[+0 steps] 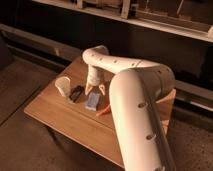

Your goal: Place the white sponge in the ceramic cup

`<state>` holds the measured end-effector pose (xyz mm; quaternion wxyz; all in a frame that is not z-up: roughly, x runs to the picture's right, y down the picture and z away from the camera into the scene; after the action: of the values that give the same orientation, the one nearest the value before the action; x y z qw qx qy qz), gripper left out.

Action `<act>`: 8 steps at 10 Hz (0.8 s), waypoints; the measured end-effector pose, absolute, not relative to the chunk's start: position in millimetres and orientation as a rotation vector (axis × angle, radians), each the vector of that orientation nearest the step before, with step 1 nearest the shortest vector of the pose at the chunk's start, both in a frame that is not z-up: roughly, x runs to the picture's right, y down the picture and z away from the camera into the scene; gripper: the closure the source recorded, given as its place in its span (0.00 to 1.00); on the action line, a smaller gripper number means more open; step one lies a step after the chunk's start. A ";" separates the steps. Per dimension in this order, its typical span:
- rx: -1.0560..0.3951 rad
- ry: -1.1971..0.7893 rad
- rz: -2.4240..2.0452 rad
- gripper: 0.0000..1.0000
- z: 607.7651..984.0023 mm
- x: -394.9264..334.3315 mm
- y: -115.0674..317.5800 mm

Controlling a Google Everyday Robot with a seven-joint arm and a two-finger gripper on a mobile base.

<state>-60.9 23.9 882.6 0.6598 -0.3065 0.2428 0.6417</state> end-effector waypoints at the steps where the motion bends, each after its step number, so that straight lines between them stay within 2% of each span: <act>1: -0.700 0.549 1.451 0.35 885.4 -62.1 23.8; 8: -0.747 0.550 1.494 0.35 895.0 -58.5 32.9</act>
<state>-58.5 32.9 895.0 0.6377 -0.3271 0.2408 0.6545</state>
